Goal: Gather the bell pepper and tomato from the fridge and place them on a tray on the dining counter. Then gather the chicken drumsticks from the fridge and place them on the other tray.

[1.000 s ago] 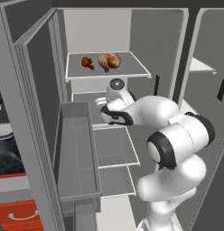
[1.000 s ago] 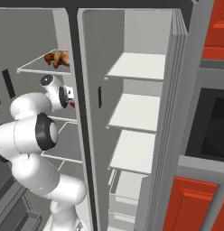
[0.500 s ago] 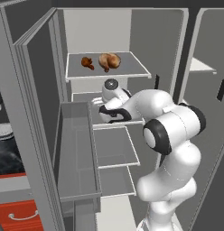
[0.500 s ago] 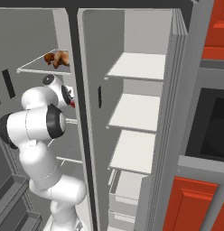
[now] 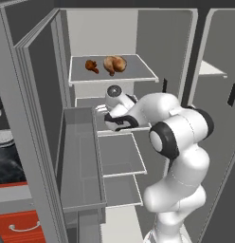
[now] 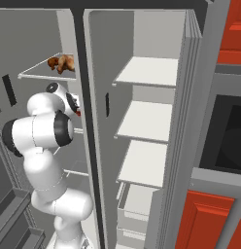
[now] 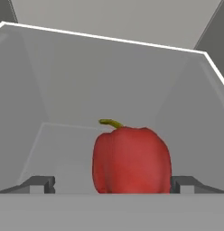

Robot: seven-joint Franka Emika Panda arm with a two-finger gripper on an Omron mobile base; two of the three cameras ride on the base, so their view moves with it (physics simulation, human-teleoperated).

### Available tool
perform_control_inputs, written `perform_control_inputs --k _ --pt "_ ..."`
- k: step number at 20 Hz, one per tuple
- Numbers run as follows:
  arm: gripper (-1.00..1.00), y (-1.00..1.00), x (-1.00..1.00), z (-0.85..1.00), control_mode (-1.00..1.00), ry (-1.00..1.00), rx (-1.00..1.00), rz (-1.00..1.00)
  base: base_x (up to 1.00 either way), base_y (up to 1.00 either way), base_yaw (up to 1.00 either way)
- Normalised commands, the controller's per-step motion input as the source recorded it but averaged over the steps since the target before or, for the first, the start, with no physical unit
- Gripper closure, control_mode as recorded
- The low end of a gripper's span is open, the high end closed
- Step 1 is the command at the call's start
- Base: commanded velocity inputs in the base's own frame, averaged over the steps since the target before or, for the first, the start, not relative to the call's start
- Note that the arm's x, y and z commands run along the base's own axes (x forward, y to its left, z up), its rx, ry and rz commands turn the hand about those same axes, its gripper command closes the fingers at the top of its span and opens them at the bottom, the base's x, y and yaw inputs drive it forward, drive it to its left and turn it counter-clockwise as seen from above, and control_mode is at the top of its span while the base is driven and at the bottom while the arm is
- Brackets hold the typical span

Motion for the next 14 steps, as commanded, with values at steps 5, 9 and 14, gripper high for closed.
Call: perform_control_inputs --k 5,9,14 --pt "-1.00 0.00 0.26 -0.07 -1.00 0.00 -0.01 0.00 0.00 0.00 0.00" --pt "-1.00 0.00 0.18 -0.13 -1.00 0.00 -0.02 0.00 0.00 0.00 0.00" --pt "-1.00 0.00 0.04 -0.18 -1.00 0.00 -0.01 0.00 0.00 0.00 0.00"
